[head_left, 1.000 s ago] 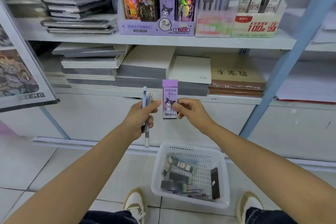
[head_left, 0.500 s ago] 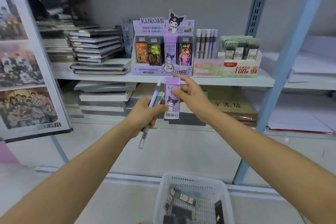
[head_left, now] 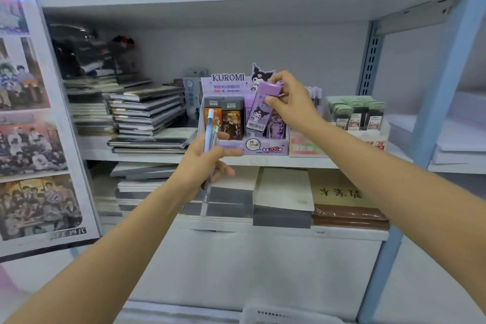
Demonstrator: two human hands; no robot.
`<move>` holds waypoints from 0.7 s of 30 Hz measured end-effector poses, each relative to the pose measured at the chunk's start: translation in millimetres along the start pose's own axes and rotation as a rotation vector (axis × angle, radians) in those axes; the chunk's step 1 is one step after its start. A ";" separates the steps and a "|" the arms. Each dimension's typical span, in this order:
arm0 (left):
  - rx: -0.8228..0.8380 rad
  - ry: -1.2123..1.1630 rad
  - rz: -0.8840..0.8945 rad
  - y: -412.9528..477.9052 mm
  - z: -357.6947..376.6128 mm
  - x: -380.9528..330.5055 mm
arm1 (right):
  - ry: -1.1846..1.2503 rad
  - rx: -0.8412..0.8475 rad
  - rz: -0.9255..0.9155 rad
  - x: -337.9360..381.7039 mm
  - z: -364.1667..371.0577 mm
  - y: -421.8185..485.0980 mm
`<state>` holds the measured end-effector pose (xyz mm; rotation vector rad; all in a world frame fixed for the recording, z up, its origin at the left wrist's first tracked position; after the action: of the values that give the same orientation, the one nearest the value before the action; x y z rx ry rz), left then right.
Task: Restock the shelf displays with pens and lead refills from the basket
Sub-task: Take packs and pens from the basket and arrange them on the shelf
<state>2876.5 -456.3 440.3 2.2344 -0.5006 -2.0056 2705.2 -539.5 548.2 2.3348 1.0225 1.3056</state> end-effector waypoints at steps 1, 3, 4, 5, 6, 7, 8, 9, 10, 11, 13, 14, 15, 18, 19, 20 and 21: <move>0.011 0.011 0.001 1.9 -0.2 0.0 | -0.058 0.024 -0.008 0.4 5.6 4.4; 0.016 0.013 -0.012 4.7 -2.1 2.7 | -0.171 0.066 -0.018 -0.1 15.4 9.9; 0.012 0.015 -0.026 5.7 -3.8 5.6 | -0.208 0.089 -0.020 -1.5 19.6 11.4; 0.002 0.024 -0.043 5.9 -5.9 9.3 | -0.232 0.115 -0.021 -3.5 23.1 11.9; -0.011 0.034 -0.060 5.7 -7.7 13.1 | -0.245 0.138 -0.019 -5.9 25.7 12.1; -0.023 0.039 -0.073 5.3 -9.3 16.8 | -0.253 0.155 -0.017 -7.9 26.9 12.4; -0.033 0.033 -0.084 5.0 -10.0 20.5 | -0.261 0.166 -0.013 -10.0 27.2 13.2; -0.040 0.021 -0.092 4.4 -10.4 23.7 | -0.272 0.173 -0.007 -11.3 27.8 14.6; -0.043 0.010 -0.100 4.0 -10.3 26.3 | -0.283 0.174 -0.001 -11.9 28.3 16.3; -0.041 0.004 -0.105 4.1 -9.9 28.2 | -0.295 0.169 0.000 -11.5 29.2 18.2; -0.038 -0.003 -0.110 4.5 -8.9 30.3 | -0.326 0.140 -0.022 -7.8 30.9 21.2; -0.039 -0.010 -0.111 4.6 -8.8 31.0 | -0.346 0.122 -0.036 -5.5 31.8 22.1; -0.038 -0.016 -0.111 4.6 -8.6 31.3 | -0.362 0.106 -0.050 -3.6 32.7 22.4; -0.020 0.000 -0.107 4.7 -6.3 30.4 | -0.382 0.072 -0.079 -1.9 34.5 21.6; -0.013 0.012 -0.108 4.4 -5.8 30.1 | -0.400 0.062 -0.084 -1.9 34.8 21.2; -0.006 0.021 -0.109 4.0 -5.1 29.9 | -0.427 0.051 -0.088 -1.9 35.0 20.7; 0.002 0.027 -0.108 3.4 -4.6 29.6 | -0.459 0.038 -0.092 -1.6 34.8 20.3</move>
<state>2882.8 -469.2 413.8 2.3341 -0.3865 -2.0217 2742.5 -551.7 538.9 2.4176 0.9886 0.6704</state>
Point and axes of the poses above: each hand's wrist, its own y-axis towards the middle knuckle, its own z-axis out of the palm, x = y × z, the point moved 10 cm from there along y, towards the middle knuckle, and after that the axes turned 13 degrees about x, right-handed, at the moved point
